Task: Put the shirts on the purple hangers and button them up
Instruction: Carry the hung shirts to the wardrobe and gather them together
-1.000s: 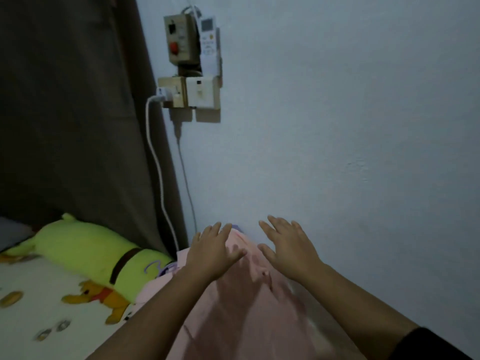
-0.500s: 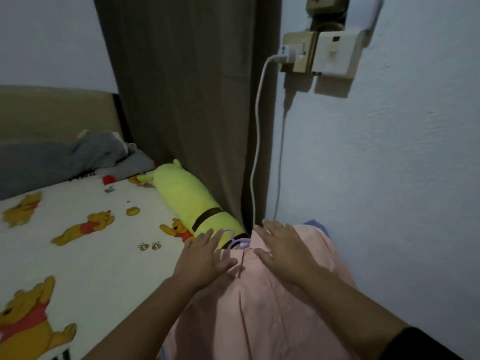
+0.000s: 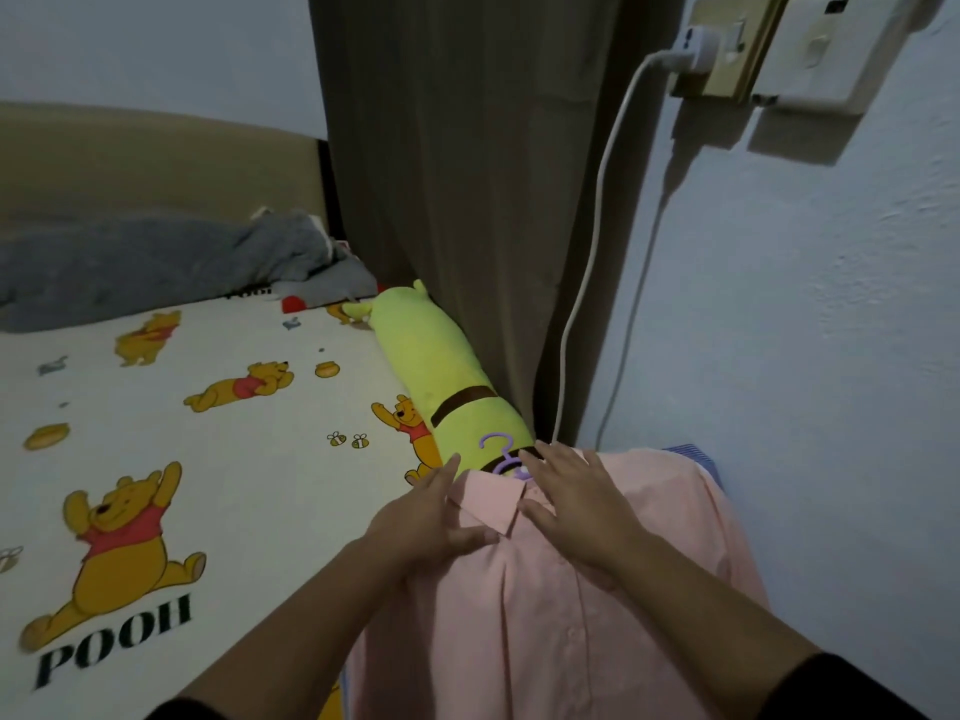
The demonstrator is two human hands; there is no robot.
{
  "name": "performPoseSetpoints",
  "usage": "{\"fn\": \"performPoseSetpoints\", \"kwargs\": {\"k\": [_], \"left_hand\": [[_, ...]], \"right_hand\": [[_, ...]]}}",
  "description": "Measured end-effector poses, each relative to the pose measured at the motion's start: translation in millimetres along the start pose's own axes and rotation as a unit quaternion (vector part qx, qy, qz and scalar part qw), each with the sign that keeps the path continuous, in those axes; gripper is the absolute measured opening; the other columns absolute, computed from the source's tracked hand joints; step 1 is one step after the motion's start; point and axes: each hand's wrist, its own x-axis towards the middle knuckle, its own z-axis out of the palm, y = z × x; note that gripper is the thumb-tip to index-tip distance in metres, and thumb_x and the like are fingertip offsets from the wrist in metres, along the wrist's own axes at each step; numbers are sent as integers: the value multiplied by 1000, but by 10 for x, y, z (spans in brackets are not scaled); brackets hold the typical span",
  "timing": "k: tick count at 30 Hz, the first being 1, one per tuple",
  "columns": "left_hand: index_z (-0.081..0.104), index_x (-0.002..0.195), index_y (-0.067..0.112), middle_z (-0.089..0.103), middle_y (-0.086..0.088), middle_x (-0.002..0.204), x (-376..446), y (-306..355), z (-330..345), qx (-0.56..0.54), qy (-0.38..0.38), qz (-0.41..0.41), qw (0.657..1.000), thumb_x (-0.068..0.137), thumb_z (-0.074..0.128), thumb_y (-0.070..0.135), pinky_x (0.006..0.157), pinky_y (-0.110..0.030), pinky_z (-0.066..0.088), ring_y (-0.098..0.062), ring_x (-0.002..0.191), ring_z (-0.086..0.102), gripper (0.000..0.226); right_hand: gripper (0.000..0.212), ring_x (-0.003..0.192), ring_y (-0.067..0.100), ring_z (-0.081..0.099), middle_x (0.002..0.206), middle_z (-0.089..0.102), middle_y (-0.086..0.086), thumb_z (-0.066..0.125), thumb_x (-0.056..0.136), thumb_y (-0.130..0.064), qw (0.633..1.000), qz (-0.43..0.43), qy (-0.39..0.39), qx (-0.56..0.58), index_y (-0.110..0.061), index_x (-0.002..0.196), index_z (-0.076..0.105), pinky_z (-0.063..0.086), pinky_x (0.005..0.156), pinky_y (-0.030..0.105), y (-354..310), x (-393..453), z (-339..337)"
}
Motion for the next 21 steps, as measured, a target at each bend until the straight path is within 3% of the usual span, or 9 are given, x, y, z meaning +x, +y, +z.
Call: {"fn": "performPoseSetpoints", "kwargs": {"k": [4, 6, 9, 17, 21], "left_hand": [[-1, 154, 26, 14, 1, 161, -14, -7, 44, -36, -11, 19, 999, 65, 72, 67, 112, -41, 32, -22, 143, 24, 122], [1, 154, 25, 19, -1, 159, -19, -21, 54, -35, -2, 37, 999, 65, 76, 63, 113, -39, 30, -22, 142, 25, 122], [2, 154, 23, 25, -1, 156, -28, -10, 48, 21, 37, 59, 997, 66, 76, 59, 110, -34, 30, -22, 138, 27, 120], [1, 154, 20, 19, 3, 159, -63, -10, 14, 173, 157, 144, 962, 72, 63, 67, 106, -28, 31, -18, 132, 33, 113], [29, 146, 14, 54, -2, 137, -43, -66, 49, 210, 219, 192, 933, 54, 68, 76, 80, -26, 52, -19, 99, 61, 118]], "right_hand": [[64, 143, 14, 16, 156, 21, -4, 24, 89, -57, 1000, -3, 6, -7, -33, 149, 19, 9, 115, 38, 32, -2, 39], [68, 143, 15, 16, 156, 23, -4, 19, 87, -59, 1000, -4, 8, -4, -32, 148, 21, 10, 116, 39, 49, -11, 40], [79, 144, 14, 14, 157, 20, -4, 10, 78, -64, 1000, -6, 9, 3, -31, 149, 19, 10, 117, 40, 97, -32, 23], [71, 145, 14, 13, 158, 15, -4, 44, 92, -50, 990, 15, 102, 94, -24, 151, 13, 15, 118, 34, 140, 16, -291], [75, 143, 15, 20, 159, 11, -5, 55, 92, -35, 978, 25, 154, 137, -23, 151, 9, 23, 113, 28, 100, 86, -492]]}}
